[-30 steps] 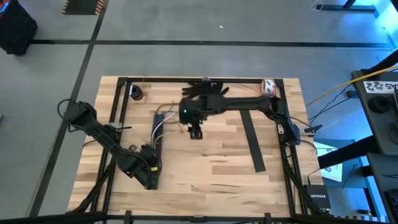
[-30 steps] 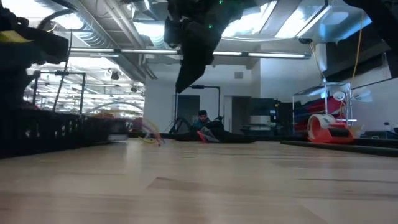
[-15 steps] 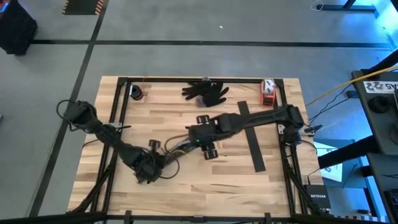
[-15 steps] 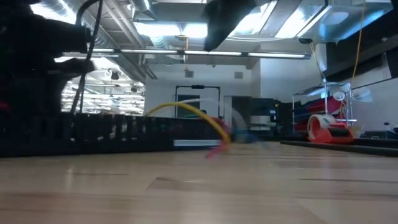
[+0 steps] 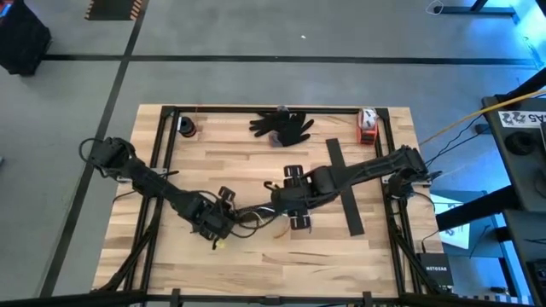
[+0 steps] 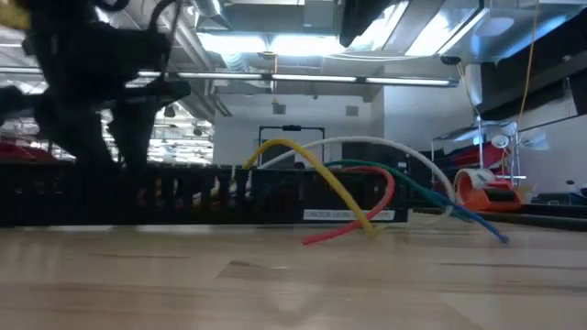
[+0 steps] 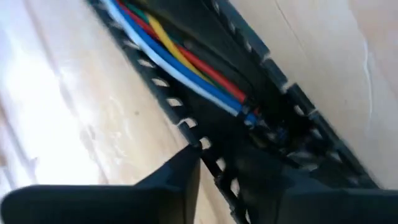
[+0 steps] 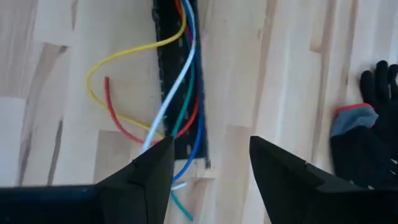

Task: Ziptie cables
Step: Put the black zip tied cables wires into the black cable duct

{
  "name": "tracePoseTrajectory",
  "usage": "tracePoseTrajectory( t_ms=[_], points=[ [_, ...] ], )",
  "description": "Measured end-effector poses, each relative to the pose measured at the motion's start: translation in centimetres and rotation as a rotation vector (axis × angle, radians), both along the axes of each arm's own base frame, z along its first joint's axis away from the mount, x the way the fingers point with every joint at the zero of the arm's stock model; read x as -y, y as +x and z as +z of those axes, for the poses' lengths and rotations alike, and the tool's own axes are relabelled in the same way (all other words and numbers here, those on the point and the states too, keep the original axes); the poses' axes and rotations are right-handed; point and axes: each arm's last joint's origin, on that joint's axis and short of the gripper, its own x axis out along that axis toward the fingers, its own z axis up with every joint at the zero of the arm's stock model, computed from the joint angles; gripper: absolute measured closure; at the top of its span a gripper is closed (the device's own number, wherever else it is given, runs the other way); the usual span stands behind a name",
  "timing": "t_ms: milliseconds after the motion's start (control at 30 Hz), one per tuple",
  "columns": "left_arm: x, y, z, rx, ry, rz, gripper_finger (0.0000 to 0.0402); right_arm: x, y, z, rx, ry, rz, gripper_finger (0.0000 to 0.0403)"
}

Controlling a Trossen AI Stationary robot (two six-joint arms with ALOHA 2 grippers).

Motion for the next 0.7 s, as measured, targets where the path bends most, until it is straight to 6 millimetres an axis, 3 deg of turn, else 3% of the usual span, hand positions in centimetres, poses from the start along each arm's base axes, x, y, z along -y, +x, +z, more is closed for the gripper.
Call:
tracePoseTrajectory(
  t_ms=[233, 467, 700],
  points=[
    [0.1, 0.7, 2.9, 0.045, -0.065, 0.157, 0.0239, 1.1, -0.7, 1.8, 0.054, -0.051, 0.06, 0.0201],
    [0.6, 1.6, 4.9, 0.157, -0.202, 0.342, 0.0224, 4.9, -1.0, 4.0, 0.131, -0.04, 0.075, 0.0201],
    [0.4, 3.2, 7.7, 0.312, -0.41, 0.629, 0.0224, 7.9, -4.4, 8.1, 0.222, -0.038, 0.074, 0.0201]
  ],
)
